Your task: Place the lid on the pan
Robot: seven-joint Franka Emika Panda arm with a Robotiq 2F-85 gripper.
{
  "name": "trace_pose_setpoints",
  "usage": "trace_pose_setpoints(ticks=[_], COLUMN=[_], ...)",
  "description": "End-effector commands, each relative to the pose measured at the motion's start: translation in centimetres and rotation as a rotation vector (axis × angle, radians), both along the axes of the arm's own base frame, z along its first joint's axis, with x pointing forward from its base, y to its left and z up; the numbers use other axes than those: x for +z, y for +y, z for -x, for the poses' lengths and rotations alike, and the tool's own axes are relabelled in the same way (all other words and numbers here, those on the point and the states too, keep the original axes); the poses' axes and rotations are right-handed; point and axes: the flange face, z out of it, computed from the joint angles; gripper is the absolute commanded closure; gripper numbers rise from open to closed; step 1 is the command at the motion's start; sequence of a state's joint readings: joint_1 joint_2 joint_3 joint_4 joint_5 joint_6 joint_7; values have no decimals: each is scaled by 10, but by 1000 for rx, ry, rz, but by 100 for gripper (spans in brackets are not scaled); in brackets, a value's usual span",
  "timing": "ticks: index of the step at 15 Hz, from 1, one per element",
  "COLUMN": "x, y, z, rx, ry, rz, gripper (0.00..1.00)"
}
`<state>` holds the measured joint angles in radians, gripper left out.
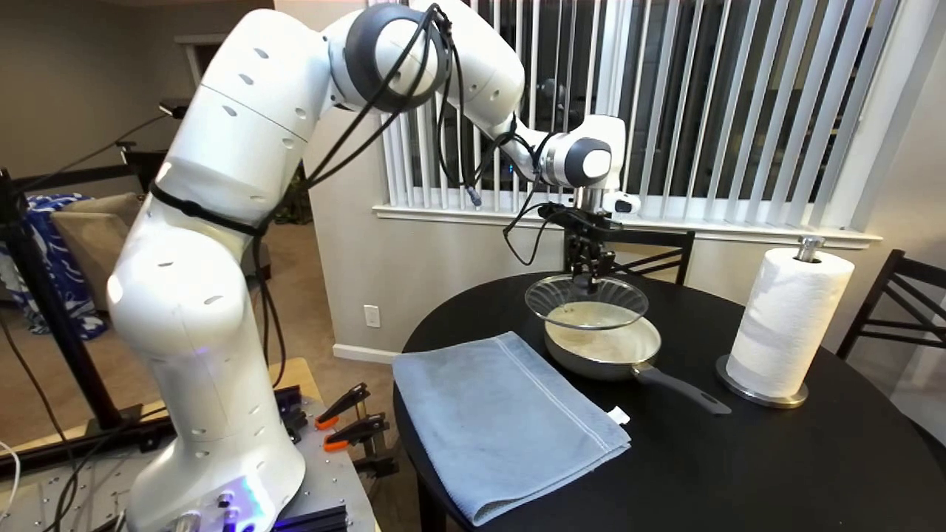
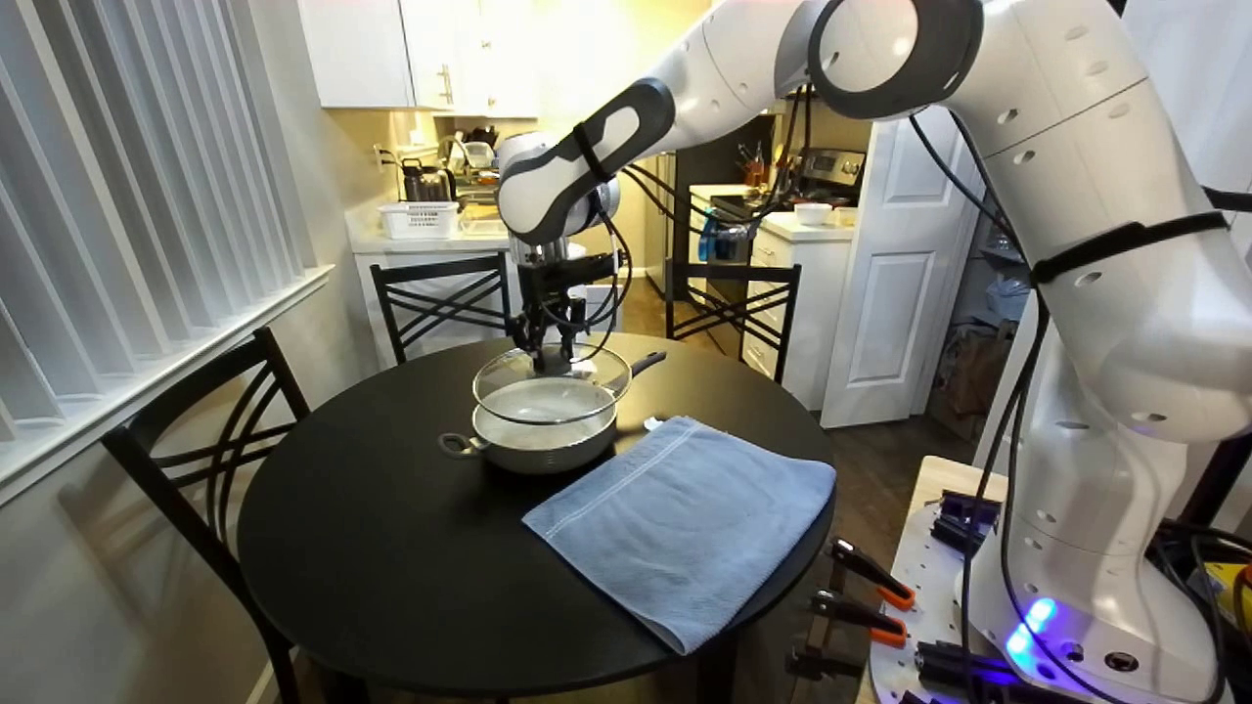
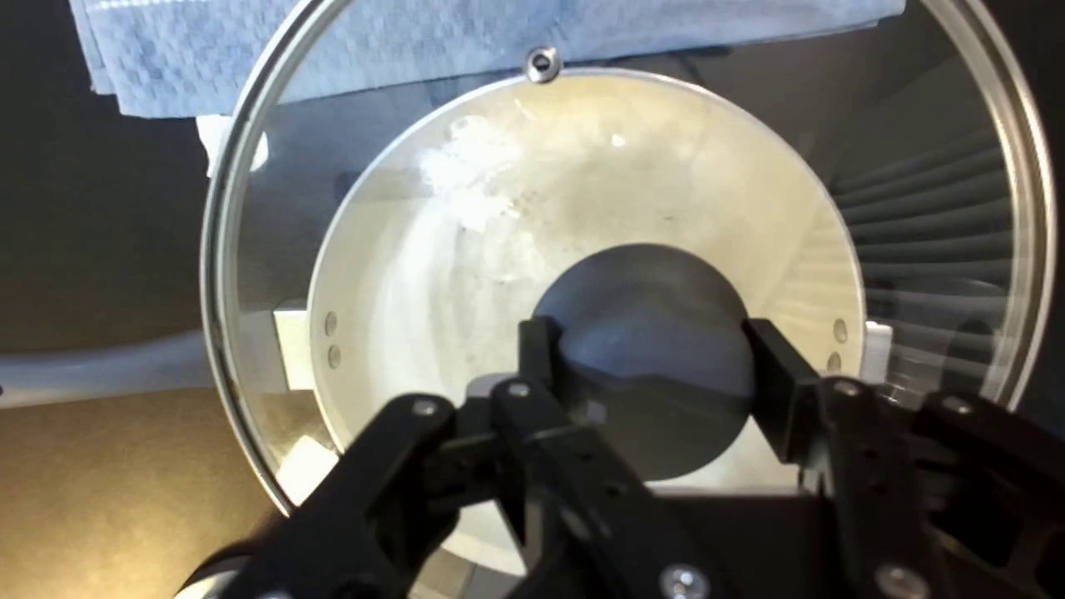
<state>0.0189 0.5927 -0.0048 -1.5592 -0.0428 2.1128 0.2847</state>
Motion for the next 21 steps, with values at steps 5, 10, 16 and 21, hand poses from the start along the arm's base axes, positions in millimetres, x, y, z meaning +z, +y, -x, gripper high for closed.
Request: trace_pose_setpoints(ticks=[5, 10, 16, 21], x=[-32, -44, -52, -59], y=[-27, -31, -36, -41], z=[-23, -41, -55, -62], rx=[-37, -60, -73, -86], ry=[34, 22, 19, 33], rz=[-57, -62, -72, -77], gripper=[67, 67, 67, 67])
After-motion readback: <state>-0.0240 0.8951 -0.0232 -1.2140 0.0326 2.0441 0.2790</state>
